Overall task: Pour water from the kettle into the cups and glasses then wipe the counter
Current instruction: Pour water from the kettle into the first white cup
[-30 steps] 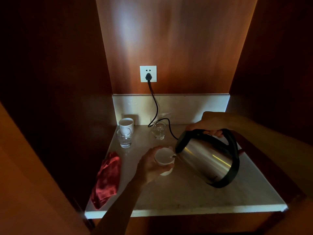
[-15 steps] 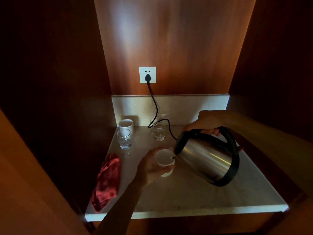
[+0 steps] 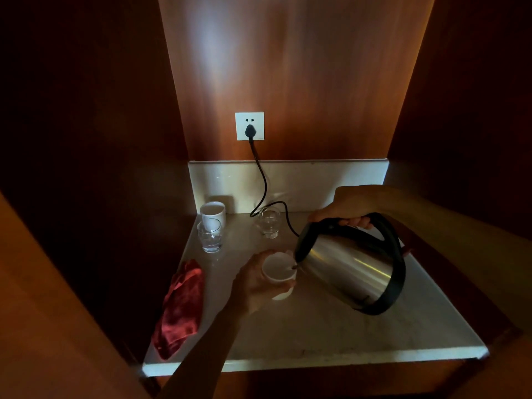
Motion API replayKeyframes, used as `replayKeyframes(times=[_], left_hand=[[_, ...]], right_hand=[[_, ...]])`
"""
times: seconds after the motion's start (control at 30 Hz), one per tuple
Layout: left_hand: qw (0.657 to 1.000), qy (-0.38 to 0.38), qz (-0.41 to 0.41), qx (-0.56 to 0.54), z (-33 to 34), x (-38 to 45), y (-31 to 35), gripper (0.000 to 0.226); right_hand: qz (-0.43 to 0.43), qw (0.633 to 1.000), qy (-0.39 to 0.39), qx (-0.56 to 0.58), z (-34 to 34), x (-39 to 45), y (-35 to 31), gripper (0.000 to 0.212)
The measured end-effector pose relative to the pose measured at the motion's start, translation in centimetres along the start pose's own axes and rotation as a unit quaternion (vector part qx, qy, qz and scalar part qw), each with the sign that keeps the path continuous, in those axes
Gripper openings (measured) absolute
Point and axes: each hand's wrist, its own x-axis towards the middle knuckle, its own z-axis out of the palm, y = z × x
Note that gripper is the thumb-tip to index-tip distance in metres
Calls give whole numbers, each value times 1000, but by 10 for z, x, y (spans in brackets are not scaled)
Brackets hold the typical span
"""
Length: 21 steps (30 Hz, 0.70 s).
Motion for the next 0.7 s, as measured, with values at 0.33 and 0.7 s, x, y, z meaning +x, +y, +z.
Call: replayKeyframes(times=[0.33,0.7], left_hand=[[1000,-3,-5,15,1,2,-1,83],[1000,-5,5,-6,1,2,-4,86]], right_hand=[[5,1000,-5,0,-1,-1,-3,58],[7,1000,-14,-1,-2,-3,-6,57]])
